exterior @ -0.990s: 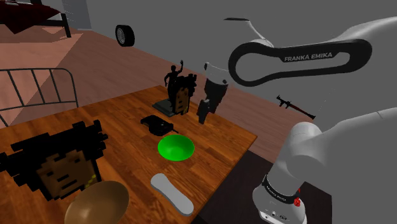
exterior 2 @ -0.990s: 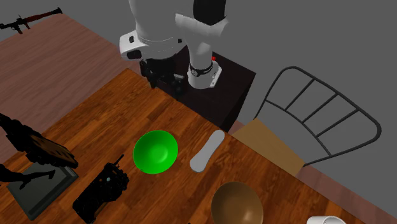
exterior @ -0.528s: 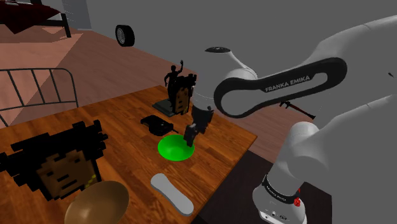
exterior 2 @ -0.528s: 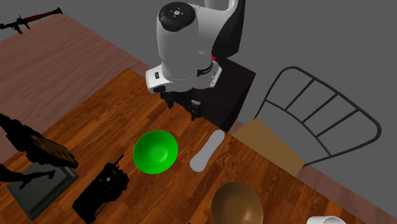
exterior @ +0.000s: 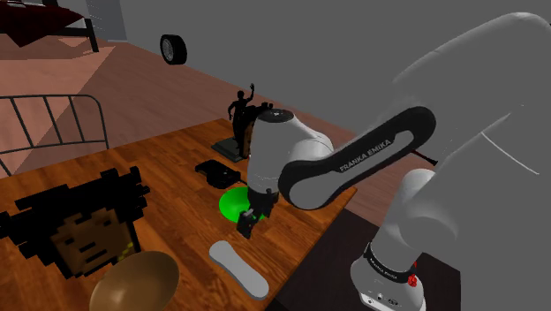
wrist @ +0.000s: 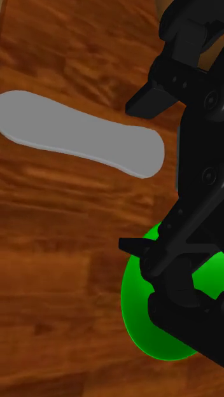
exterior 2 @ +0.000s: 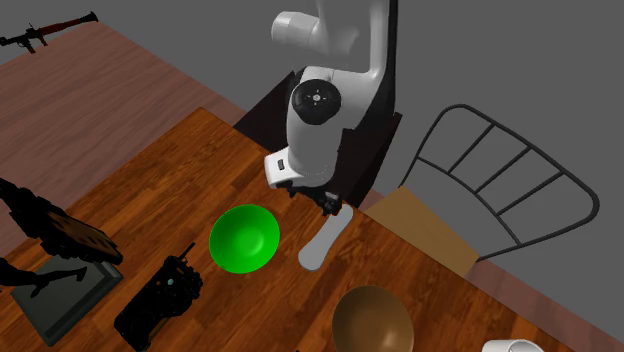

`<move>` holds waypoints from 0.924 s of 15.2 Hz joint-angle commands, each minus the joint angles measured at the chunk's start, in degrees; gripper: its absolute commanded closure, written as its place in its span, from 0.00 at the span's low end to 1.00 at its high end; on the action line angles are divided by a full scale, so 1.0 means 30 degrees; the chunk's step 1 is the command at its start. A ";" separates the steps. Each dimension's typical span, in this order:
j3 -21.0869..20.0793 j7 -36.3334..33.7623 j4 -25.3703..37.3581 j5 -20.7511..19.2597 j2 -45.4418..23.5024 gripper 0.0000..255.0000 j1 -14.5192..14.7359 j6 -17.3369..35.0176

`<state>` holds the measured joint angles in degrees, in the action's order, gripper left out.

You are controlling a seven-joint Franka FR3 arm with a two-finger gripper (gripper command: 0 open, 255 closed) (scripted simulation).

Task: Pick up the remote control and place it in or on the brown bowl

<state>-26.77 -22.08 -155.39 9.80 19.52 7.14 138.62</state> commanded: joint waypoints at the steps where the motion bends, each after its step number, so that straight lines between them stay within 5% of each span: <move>1: -0.0875 -0.1202 0.0397 -0.0564 -0.1878 0.00 -0.0268 0.1340; 7: -0.2536 -0.6344 0.1763 -0.4981 -0.7302 0.00 -0.0922 0.4382; 14: -0.1312 -0.8851 0.1910 -0.8471 -0.9736 0.00 -0.0382 0.6153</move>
<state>-31.43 -47.23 -149.87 -13.74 -8.45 5.57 156.28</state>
